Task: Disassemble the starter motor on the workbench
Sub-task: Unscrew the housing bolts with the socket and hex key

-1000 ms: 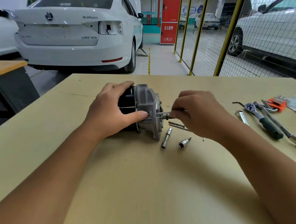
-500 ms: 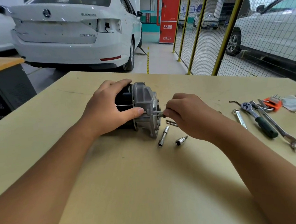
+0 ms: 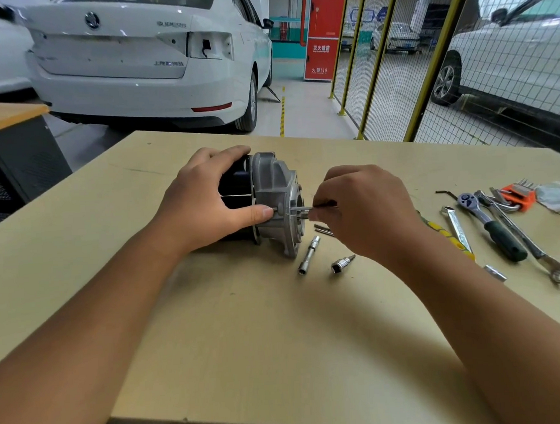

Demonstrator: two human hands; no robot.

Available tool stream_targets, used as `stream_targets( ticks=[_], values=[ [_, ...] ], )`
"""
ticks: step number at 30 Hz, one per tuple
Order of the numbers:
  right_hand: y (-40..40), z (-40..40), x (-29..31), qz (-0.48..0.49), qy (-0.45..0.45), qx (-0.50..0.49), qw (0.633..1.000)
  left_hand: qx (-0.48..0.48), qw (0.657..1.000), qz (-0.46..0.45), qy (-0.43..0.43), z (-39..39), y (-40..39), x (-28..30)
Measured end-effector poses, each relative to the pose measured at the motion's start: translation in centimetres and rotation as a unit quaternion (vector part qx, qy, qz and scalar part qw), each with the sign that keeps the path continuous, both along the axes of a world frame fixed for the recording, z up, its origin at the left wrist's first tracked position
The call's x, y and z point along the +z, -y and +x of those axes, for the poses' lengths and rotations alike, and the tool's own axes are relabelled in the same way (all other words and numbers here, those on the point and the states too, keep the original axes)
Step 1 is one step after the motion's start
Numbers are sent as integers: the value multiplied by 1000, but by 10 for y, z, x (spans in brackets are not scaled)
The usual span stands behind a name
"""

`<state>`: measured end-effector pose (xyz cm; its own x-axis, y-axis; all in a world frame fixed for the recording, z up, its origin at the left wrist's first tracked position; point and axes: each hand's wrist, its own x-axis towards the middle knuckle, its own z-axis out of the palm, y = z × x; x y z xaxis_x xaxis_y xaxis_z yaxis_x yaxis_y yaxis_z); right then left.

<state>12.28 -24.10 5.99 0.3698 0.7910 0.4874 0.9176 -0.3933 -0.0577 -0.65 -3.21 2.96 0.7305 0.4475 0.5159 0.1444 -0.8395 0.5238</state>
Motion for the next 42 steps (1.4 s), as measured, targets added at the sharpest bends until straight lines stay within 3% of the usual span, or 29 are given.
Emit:
stream_targets(
  ticks=[6, 10, 15, 19, 25, 32, 42],
  values=[
    [1, 7, -3, 11, -65, 70, 995, -2, 1000, 2, -3, 0, 1, -1],
    [1, 10, -3, -61, -65, 80, 993, 2, 1000, 9, 0, -1, 0, 0],
    [2, 9, -3, -43, 52, 22, 997, 4, 1000, 8, 1, 0, 1, 0],
    [1, 7, -3, -22, 75, -4, 997, 3, 1000, 7, 3, 0, 1, 0],
    [-2, 4, -1, -19, 55, -7, 998, 1, 1000, 5, -3, 0, 1, 2],
    [3, 15, 0, -46, -69, 67, 994, 1, 1000, -2, -2, -1, 3, 1],
    [2, 19, 0, -19, -28, 73, 997, 10, 1000, 1, -13, -1, 4, 1]
  ],
)
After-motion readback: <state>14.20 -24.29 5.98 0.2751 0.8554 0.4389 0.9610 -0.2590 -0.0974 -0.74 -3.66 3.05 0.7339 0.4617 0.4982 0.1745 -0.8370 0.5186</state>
